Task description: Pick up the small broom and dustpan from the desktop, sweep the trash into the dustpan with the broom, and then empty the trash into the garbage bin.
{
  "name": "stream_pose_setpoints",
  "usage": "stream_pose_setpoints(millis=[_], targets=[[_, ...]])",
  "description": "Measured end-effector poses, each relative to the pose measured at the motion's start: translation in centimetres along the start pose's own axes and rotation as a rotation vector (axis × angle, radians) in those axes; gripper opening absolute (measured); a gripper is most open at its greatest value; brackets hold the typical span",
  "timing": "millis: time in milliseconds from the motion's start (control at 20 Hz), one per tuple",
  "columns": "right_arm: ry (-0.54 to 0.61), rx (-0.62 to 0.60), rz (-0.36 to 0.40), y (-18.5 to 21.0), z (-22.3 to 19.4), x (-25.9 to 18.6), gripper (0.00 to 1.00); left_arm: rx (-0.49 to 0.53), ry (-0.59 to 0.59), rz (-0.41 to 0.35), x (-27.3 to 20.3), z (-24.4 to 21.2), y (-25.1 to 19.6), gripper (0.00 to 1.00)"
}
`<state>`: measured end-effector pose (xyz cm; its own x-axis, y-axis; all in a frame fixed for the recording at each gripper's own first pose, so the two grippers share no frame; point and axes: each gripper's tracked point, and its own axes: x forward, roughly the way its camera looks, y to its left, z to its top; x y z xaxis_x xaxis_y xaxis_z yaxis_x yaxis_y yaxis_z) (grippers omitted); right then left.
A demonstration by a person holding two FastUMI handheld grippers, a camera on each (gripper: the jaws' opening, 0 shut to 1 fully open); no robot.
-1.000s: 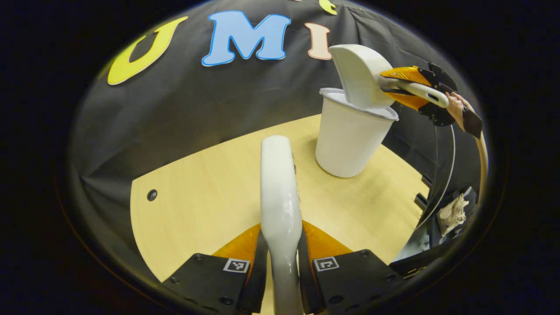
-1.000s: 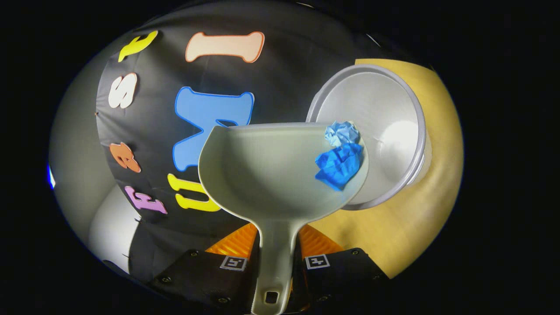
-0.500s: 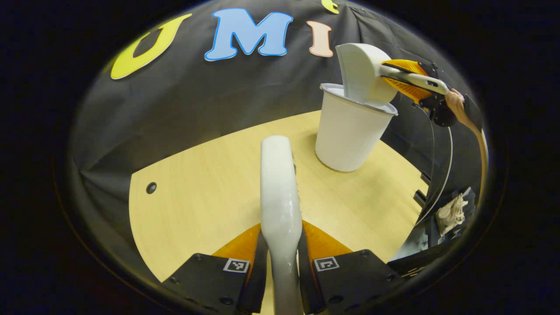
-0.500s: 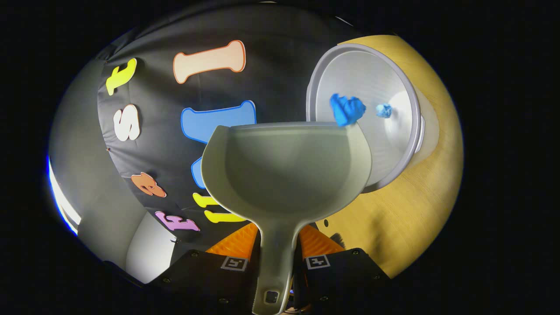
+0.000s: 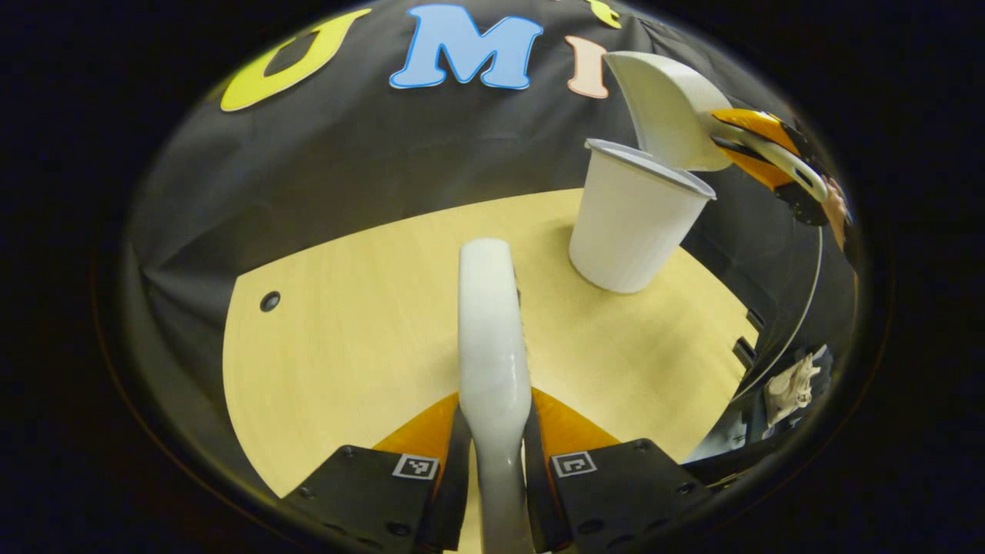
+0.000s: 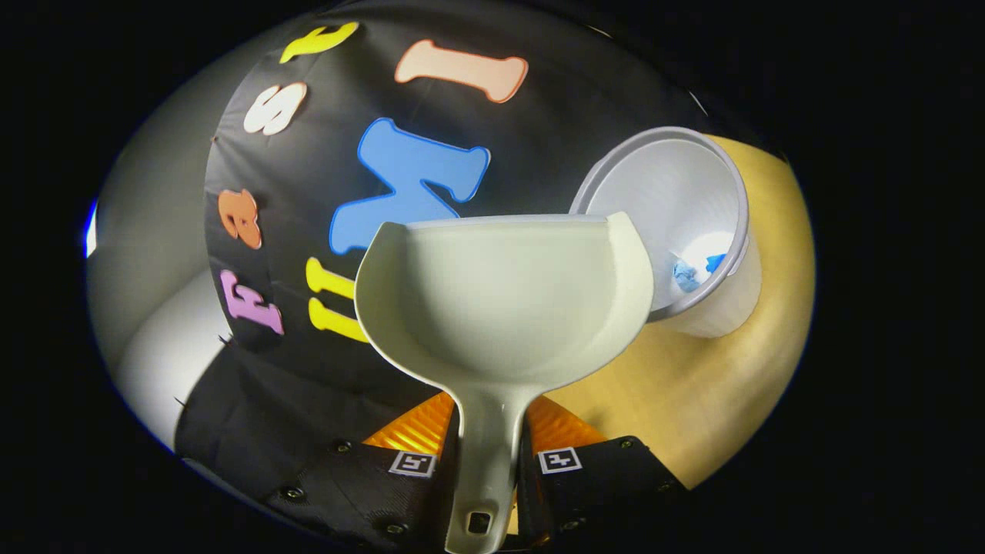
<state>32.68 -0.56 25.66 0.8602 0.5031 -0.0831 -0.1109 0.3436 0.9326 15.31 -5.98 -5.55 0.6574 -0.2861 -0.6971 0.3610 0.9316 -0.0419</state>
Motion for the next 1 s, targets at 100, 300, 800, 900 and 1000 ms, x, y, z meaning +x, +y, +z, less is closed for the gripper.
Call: stream_pose_setpoints(millis=[100, 300, 800, 900, 1000], targets=[[0.016, -0.172, -0.081, -1.9, -1.0, 0.1, 0.34, -0.017, 0.012, 0.013, 0.5, -1.0, 0.7, 0.41], [0.068, -0.491, -0.248, -6.3, -1.9, 0.0, 0.34, -0.07, 0.04, 0.052, 1.4, -3.5, 2.2, 0.41], [0.199, -0.855, -0.498, -15.1, -4.3, -0.6, 0.34, -0.164, 0.088, 0.144, 4.0, -9.8, 5.7, 0.39], [0.253, -0.832, -0.518, -17.5, -6.8, 0.1, 0.34, -0.192, 0.104, 0.153, 4.5, -10.8, 6.1, 0.39], [0.294, -0.808, -0.546, -20.0, -8.7, 0.6, 0.34, -0.225, 0.116, 0.16, 4.8, -11.1, 6.2, 0.39]])
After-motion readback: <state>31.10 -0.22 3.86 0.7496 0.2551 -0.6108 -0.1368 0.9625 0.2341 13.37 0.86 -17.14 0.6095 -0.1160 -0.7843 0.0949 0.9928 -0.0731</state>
